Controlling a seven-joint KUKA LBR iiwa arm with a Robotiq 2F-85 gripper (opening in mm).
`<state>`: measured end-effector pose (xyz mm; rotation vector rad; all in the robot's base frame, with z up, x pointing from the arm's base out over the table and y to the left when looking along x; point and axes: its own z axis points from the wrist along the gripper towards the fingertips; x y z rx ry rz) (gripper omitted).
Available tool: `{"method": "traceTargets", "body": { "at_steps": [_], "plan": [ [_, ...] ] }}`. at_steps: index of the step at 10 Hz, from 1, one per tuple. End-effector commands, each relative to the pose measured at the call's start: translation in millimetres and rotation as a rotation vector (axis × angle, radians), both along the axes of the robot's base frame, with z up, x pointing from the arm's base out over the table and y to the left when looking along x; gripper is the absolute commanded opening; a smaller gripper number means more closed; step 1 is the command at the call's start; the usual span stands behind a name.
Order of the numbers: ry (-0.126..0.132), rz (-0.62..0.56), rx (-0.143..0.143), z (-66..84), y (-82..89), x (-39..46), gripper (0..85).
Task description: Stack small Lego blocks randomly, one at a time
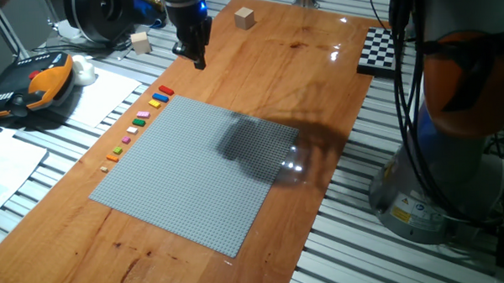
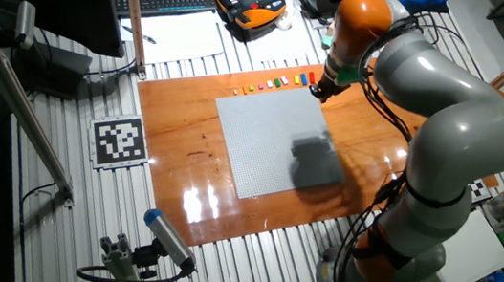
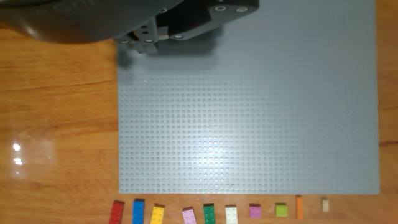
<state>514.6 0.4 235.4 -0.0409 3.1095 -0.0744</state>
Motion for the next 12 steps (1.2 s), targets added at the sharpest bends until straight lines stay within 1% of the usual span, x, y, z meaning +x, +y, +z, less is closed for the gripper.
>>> {"method": "traceTargets", "body": {
  "at_steps": [1, 2, 3, 5, 6, 7, 8, 9, 10, 11, 12],
  "plan": [
    [0.019, 0.005, -0.012, 0.2, -0.5, 0.1, 0.0],
    [0.027, -0.013, -0.017, 0.2, -0.5, 0.1, 0.0],
    [0.028, -0.015, -0.057, 0.2, -0.5, 0.1, 17.0],
    [0.027, -0.017, -0.073, 0.2, -0.5, 0.1, 17.0],
    [0.021, -0.009, -0.081, -10.8, -6.7, 19.7, 34.0],
    [0.023, -0.001, -0.066, -23.8, -14.7, 38.4, 34.0],
    [0.027, -0.009, -0.037, -39.5, -20.4, 54.5, 34.0],
    [0.018, -0.019, -0.035, -55.0, -22.1, 66.4, 34.0],
    [0.0, -0.033, -0.036, -68.5, -22.5, 74.5, 34.0],
    [-0.005, -0.042, -0.028, -80.3, -23.7, 80.7, 34.0],
    [-0.014, -0.041, -0.015, -89.0, -24.6, 84.5, 34.0]
  ]
}}
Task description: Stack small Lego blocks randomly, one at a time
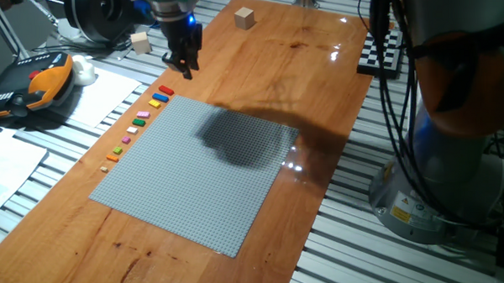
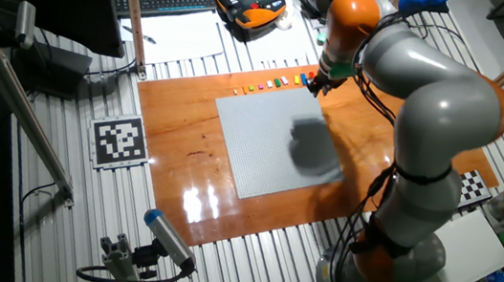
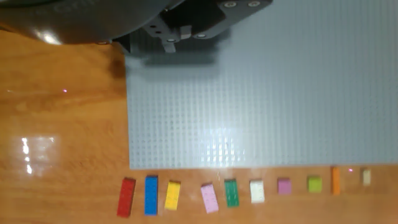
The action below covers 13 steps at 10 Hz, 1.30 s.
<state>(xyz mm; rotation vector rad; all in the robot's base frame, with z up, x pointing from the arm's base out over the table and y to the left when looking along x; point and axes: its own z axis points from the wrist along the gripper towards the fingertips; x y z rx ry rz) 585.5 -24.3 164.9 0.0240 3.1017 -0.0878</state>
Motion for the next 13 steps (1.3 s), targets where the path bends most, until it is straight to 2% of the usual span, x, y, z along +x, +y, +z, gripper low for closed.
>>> {"method": "traceTargets", "body": {
  "at_steps": [1, 2, 3, 4, 6, 8, 11, 12, 13],
  "plan": [
    [0.027, 0.001, 0.031, -21.2, 0.3, 14.4, 0.0],
    [0.058, 0.006, 0.032, -20.7, 0.6, 14.2, 0.0],
    [0.075, 0.013, 0.005, -20.7, 0.6, 14.2, 0.0],
    [0.07, 0.002, -0.017, -20.7, 0.6, 14.2, 0.0],
    [0.027, -0.019, -0.053, -20.7, 0.6, 14.2, 0.0],
    [0.018, -0.05, -0.034, -20.7, 0.6, 14.2, 0.0],
    [0.027, -0.059, -0.045, -20.7, 0.6, 14.2, 0.0],
    [0.028, -0.053, -0.063, -20.7, 0.6, 14.2, 34.0],
    [0.028, -0.053, -0.06, -23.8, -1.8, 22.9, 34.0]
  ]
}}
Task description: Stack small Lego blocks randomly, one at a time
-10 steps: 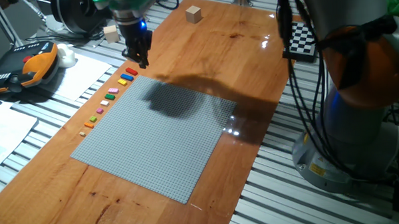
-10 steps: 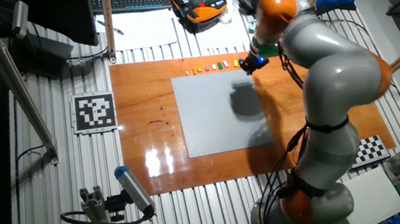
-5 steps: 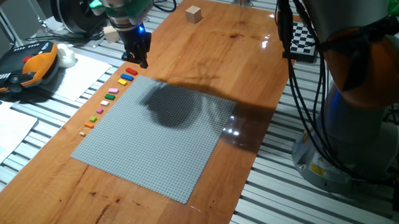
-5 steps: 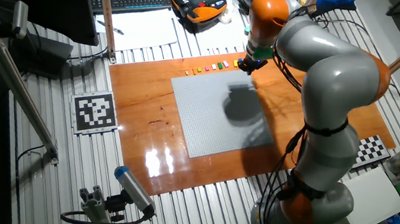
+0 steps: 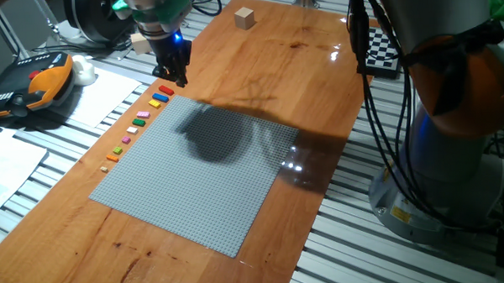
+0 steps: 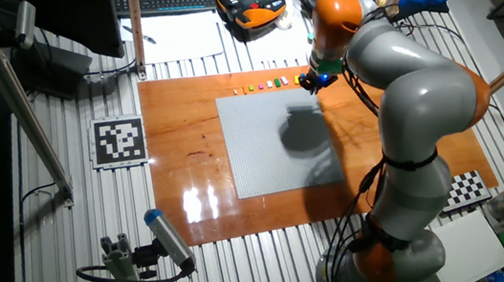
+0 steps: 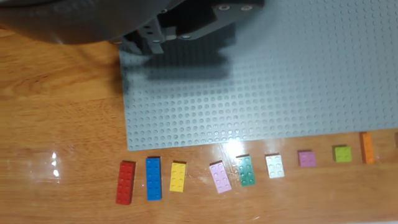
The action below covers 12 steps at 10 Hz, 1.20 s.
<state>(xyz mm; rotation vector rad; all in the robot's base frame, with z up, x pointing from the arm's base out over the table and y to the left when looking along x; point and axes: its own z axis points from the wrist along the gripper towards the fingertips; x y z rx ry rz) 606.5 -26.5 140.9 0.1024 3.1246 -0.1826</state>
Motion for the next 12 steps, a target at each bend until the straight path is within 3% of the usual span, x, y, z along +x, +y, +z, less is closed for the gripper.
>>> {"method": "traceTargets", "body": {
  "at_steps": [1, 4, 7, 8, 10, 11, 12],
  "plan": [
    [0.005, 0.006, 0.006, -6.4, -5.8, 18.4, 34.0],
    [-0.018, -0.009, 0.027, -30.3, -20.2, 54.8, 34.0],
    [-0.043, -0.031, 0.055, -56.8, -26.3, 78.3, 34.0],
    [-0.046, -0.031, 0.057, -62.9, -28.0, 82.7, 34.0],
    [-0.032, -0.034, 0.073, -58.7, -27.2, 79.7, 34.0],
    [-0.016, -0.026, 0.081, -49.6, -22.7, 71.5, 17.0],
    [-0.009, -0.028, 0.073, -49.6, -22.7, 71.5, 0.0]
  ]
}}
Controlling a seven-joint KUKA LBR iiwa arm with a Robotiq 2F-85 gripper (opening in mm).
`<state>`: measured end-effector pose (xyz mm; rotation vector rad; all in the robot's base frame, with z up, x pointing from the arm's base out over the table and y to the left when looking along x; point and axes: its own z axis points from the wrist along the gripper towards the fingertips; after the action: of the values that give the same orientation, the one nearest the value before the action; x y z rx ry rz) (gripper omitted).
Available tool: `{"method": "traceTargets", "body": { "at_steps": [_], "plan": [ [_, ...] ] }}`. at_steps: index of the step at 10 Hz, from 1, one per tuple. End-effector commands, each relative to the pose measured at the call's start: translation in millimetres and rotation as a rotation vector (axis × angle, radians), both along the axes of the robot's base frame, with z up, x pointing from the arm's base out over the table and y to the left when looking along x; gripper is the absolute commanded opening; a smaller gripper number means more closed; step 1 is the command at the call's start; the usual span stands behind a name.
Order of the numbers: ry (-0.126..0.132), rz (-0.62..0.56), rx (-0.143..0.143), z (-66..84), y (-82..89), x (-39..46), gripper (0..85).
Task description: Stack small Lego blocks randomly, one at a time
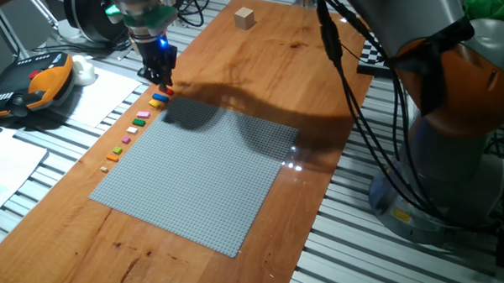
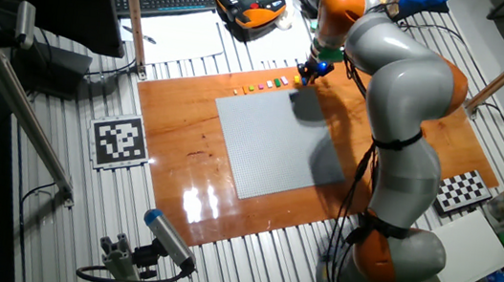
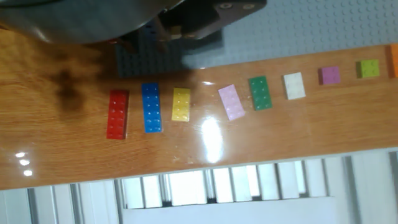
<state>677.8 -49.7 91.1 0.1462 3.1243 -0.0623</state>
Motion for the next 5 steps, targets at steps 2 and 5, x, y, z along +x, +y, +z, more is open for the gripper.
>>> {"method": "traceTargets", "body": {
  "at_steps": [2, 5],
  "plan": [
    [0.021, 0.01, -0.038, 0.2, 0.5, 0.2, 0.0],
    [0.023, 0.035, -0.087, 0.2, 0.5, 0.2, 0.0]
  ]
}}
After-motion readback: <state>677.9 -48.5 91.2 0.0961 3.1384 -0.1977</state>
